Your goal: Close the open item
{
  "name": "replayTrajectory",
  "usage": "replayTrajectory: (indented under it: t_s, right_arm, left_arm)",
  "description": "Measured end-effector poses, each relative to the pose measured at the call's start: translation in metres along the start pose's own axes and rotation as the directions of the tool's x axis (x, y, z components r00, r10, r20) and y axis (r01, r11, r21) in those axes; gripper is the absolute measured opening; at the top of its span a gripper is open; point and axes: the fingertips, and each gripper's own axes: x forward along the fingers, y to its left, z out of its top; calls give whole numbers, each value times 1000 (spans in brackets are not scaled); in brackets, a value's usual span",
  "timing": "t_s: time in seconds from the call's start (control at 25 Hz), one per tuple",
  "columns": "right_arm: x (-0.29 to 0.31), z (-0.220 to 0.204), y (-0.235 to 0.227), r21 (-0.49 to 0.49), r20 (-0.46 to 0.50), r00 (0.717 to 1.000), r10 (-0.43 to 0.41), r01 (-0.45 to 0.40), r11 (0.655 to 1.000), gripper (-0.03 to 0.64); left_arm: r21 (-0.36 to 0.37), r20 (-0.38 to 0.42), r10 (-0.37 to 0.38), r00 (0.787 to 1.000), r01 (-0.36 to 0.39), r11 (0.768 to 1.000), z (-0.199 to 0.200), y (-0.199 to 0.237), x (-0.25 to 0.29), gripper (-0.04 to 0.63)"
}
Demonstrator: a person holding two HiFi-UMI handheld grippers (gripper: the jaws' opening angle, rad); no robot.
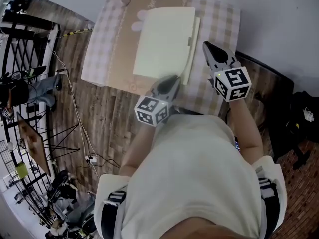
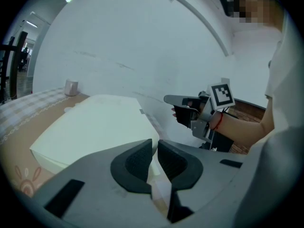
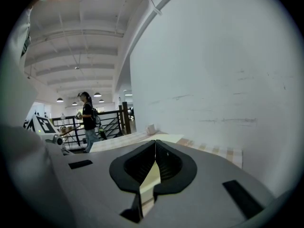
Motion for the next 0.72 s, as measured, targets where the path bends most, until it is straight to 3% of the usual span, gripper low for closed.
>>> replayTrajectory:
  t_s: [0.4,0.72]
  right_arm:
    - [51,-25,-7,-43,-98,994,41,-45,998,0]
    - [80,-67,5,-69,-233,968,98,-117,991,0]
  left_arm:
    - [5,-85,1,996,0,1000,-28,2,17,31]
    - [19,-118,-4,993,6,1000,-34,1,21,34]
